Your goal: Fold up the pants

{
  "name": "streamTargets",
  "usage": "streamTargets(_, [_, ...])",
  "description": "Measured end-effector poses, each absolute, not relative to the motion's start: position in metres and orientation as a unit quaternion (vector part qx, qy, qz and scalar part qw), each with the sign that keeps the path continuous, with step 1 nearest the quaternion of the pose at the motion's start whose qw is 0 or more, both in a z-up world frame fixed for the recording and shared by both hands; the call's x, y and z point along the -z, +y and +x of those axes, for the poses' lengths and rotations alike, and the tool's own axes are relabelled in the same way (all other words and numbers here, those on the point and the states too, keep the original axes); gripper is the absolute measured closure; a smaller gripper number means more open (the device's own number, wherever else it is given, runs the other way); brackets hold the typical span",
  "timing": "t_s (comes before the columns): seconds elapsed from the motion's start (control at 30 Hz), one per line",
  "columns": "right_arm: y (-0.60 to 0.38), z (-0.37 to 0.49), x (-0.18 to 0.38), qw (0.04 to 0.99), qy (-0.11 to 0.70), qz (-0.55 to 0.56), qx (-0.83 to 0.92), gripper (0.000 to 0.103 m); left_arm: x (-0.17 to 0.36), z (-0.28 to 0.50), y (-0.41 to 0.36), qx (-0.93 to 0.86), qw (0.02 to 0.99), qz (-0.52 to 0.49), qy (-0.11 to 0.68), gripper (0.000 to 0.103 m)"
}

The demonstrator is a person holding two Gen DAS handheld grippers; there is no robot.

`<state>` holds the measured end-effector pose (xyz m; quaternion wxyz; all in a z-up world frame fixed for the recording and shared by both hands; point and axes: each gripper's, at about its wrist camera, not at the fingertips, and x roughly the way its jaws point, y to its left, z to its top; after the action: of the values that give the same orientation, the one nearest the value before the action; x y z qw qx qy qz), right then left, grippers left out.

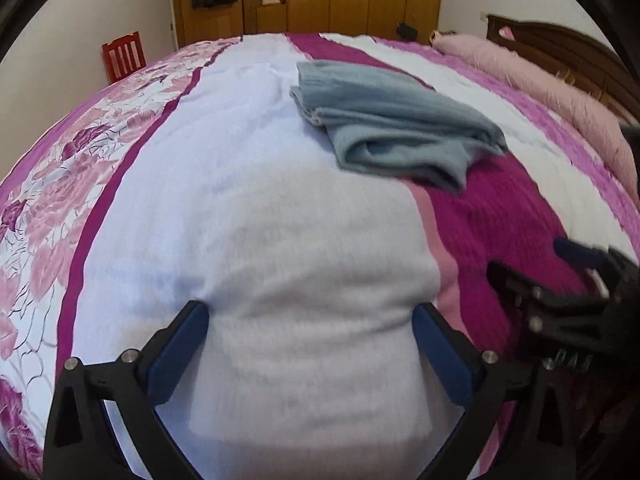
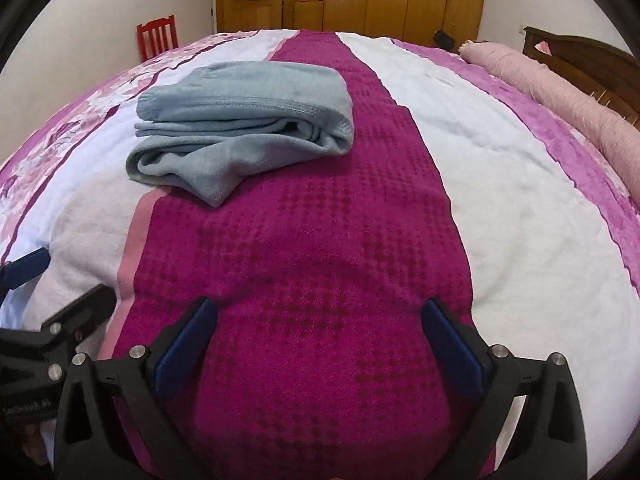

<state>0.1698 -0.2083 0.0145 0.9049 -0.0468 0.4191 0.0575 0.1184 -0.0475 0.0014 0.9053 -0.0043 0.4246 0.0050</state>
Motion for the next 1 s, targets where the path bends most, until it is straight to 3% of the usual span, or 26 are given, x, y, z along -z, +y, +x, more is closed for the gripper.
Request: streamTargets(1.0, [-0.2090,0.1719,-0.0139,0.906,0.417,-0.048,-0.055,0.000,-0.0018,0.1168,-0.0477,-0.012,0.915,-0.015,0.404,0.000])
